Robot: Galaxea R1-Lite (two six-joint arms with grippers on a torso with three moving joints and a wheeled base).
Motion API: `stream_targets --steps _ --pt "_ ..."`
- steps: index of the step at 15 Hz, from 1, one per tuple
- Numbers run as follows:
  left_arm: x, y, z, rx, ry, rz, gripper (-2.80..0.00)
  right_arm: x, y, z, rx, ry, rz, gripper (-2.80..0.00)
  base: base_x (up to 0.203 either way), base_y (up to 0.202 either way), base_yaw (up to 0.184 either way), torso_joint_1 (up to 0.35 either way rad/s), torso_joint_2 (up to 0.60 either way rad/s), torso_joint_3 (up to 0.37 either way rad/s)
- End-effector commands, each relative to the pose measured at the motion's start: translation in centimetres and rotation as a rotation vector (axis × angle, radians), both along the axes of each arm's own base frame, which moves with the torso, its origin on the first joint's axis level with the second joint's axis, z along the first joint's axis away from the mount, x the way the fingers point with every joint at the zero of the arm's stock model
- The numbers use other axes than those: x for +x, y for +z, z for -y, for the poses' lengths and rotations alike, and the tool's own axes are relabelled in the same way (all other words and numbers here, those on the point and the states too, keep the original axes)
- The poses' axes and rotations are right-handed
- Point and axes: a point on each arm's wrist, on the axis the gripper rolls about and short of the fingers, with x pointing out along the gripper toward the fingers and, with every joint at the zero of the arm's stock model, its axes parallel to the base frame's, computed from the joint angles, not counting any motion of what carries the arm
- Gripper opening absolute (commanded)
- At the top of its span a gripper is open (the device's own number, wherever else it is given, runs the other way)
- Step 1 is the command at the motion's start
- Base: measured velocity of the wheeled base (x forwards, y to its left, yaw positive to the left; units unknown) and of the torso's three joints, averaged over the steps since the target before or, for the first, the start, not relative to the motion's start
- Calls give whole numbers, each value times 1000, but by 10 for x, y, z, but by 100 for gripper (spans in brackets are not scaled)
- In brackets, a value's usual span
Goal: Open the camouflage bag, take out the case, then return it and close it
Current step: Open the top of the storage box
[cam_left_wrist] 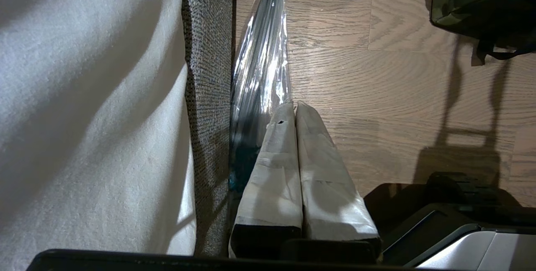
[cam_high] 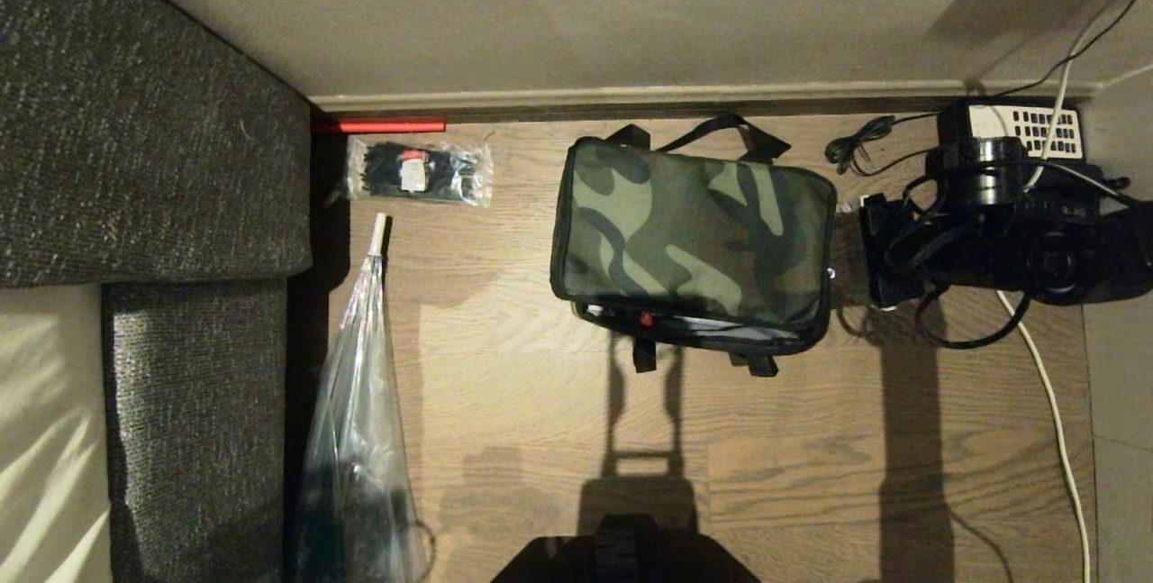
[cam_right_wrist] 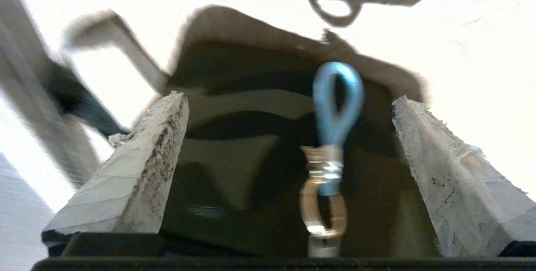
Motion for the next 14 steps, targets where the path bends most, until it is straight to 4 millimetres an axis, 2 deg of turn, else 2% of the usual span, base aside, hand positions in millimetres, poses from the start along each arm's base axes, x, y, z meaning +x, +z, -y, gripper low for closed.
stream_targets --steps 1,2,5,8,14 --pt "0 0 0 -1 0 0 -280 -3 14 -3 97 -32 31 0 0 0 0 0 0 0" --pt "0 0 0 -1 1 0 -280 -8 19 -6 125 -32 42 0 0 0 0 0 0 0" --pt "0 0 0 -1 1 0 -280 -21 16 -27 144 12 14 0 0 0 0 0 0 0" --pt "0 0 0 -1 1 0 -280 -30 10 -30 136 9 -5 0 0 0 0 0 0 0" --pt "0 0 0 -1 0 0 -280 -27 -8 -31 118 -1 -57 0 0 0 0 0 0 0"
